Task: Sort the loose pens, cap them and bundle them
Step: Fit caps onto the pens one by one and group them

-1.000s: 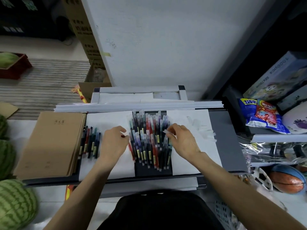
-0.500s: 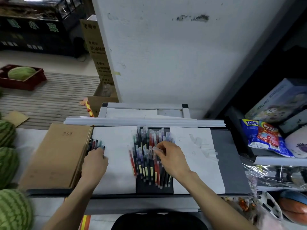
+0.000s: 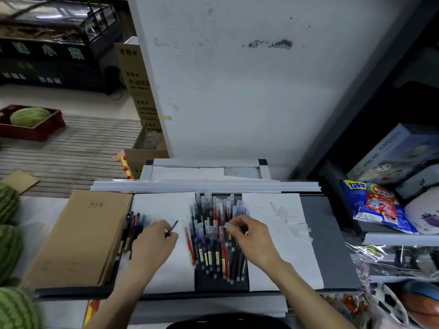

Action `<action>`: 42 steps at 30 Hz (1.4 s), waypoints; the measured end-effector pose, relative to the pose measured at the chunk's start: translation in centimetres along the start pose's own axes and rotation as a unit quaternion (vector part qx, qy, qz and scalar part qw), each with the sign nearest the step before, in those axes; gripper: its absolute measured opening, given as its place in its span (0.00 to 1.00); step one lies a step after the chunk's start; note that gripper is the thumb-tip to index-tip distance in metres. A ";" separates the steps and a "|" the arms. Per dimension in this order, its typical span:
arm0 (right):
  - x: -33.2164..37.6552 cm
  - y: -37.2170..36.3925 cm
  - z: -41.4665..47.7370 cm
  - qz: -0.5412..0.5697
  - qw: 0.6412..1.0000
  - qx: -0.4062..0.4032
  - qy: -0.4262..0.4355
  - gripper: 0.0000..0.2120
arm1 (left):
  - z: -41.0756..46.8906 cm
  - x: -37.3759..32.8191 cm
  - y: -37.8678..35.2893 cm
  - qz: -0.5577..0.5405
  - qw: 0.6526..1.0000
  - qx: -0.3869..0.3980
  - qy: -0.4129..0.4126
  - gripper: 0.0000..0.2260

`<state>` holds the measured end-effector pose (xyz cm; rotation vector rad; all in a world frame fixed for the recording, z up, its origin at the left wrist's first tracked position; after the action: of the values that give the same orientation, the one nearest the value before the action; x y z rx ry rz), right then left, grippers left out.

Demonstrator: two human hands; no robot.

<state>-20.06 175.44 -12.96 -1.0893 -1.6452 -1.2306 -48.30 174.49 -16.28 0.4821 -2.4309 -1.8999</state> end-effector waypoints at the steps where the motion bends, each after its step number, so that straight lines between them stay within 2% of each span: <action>1: 0.2 0.2 0.0 0.018 1.000 0.001 -0.005 0.03 | -0.3 -1.2 0.3 -0.010 1.000 0.004 -0.028 0.04; 5: 1.0 1.3 0.2 0.068 0.997 0.007 -0.030 0.03 | -2.2 -5.3 2.2 -0.064 0.991 0.009 -0.118 0.03; 8: 1.6 2.3 0.0 0.096 0.995 0.005 -0.027 0.05 | -3.9 -7.3 4.3 -0.082 0.981 -0.025 -0.172 0.02; 11: 2.8 2.9 -0.5 0.102 0.995 0.023 -0.004 0.06 | -5.1 -8.6 6.0 -0.081 0.972 -0.064 -0.210 0.07; 22: 5.7 3.4 -2.5 0.060 0.997 0.021 0.042 0.09 | -5.9 -10.6 6.9 -0.091 0.959 -0.094 -0.251 0.06; 31: 5.5 4.6 -2.2 0.046 0.998 -0.025 0.021 0.04 | -5.9 -10.6 7.3 -0.098 0.960 -0.115 -0.234 0.07; 37: 5.8 3.8 -2.5 0.031 0.999 0.015 0.034 0.08 | -6.4 -11.5 7.3 -0.105 0.953 -0.106 -0.264 0.08; 42: 5.5 3.1 -2.8 0.051 0.998 0.002 0.030 0.10 | -6.5 -11.8 7.0 -0.108 0.950 -0.116 -0.268 0.11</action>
<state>-18.63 174.16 -6.38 -1.1094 -1.5285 -1.1818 -37.36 172.79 -5.85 0.2516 -2.4611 -2.6721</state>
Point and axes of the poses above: each hand's wrist, its own z-axis towards the middle knuckle, its own y-axis out of the back of the hand, x = y × z, the point moved 6 cm from there along z, towards the middle knuckle, and after that the axes turned 13 degrees about z, right-handed, at the moved point
